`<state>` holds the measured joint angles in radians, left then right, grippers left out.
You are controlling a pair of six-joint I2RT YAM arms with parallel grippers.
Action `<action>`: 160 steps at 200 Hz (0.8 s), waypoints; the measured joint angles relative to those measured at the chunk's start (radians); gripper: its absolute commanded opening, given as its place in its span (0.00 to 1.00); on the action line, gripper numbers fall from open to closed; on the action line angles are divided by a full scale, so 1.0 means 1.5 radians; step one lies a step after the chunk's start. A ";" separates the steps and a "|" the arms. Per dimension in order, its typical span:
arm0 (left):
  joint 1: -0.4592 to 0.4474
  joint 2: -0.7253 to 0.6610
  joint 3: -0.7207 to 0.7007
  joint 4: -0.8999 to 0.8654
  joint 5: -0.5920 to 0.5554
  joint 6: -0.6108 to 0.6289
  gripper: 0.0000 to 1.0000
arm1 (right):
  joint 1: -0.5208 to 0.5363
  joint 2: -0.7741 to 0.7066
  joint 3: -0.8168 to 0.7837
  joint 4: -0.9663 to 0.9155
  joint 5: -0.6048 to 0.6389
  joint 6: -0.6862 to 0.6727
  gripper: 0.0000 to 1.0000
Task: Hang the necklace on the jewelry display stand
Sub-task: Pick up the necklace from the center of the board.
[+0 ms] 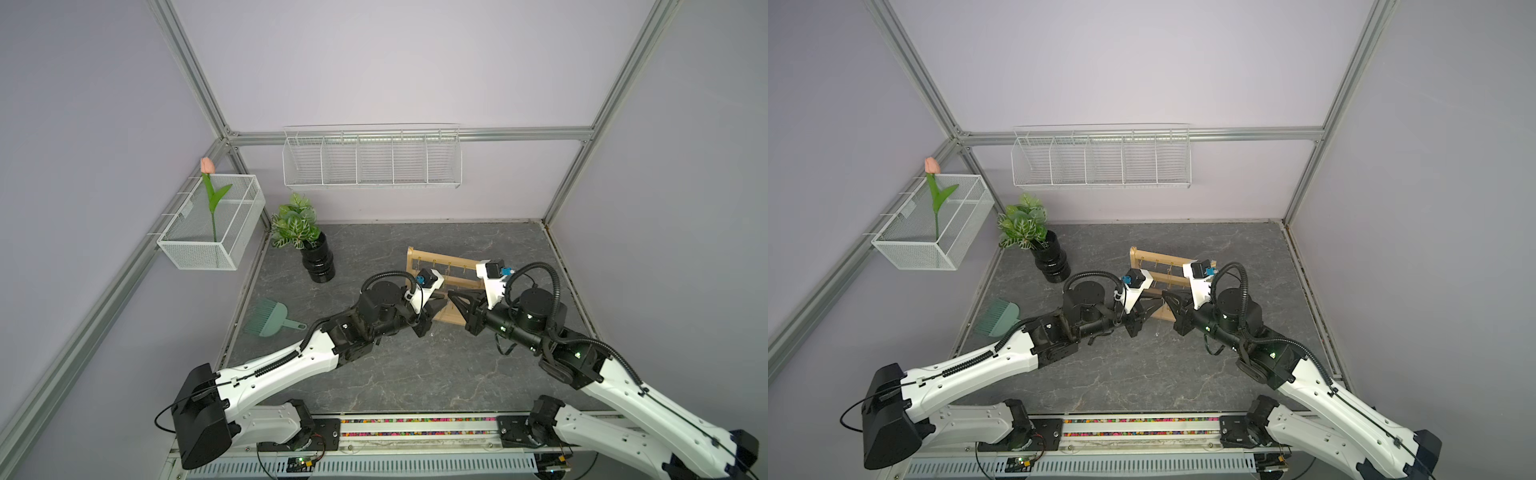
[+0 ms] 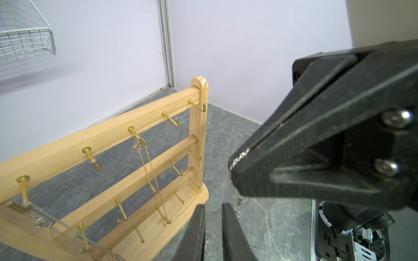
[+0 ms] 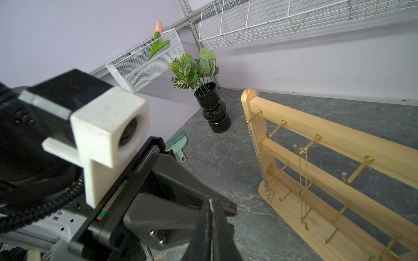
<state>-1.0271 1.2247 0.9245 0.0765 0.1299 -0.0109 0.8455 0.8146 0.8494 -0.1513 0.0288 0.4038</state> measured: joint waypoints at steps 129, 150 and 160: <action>0.000 -0.014 -0.009 0.000 0.001 0.000 0.17 | 0.000 0.003 0.000 0.016 -0.019 0.007 0.07; 0.000 -0.014 -0.009 0.000 -0.001 0.000 0.17 | 0.000 0.003 0.000 0.022 -0.026 0.010 0.07; 0.000 -0.014 -0.009 0.000 -0.002 0.000 0.17 | 0.000 0.003 0.000 0.025 -0.031 0.010 0.07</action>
<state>-1.0271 1.2041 0.9112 0.0765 0.1276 -0.0113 0.8455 0.8196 0.8494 -0.1139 -0.0181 0.4191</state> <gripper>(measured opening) 0.172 0.068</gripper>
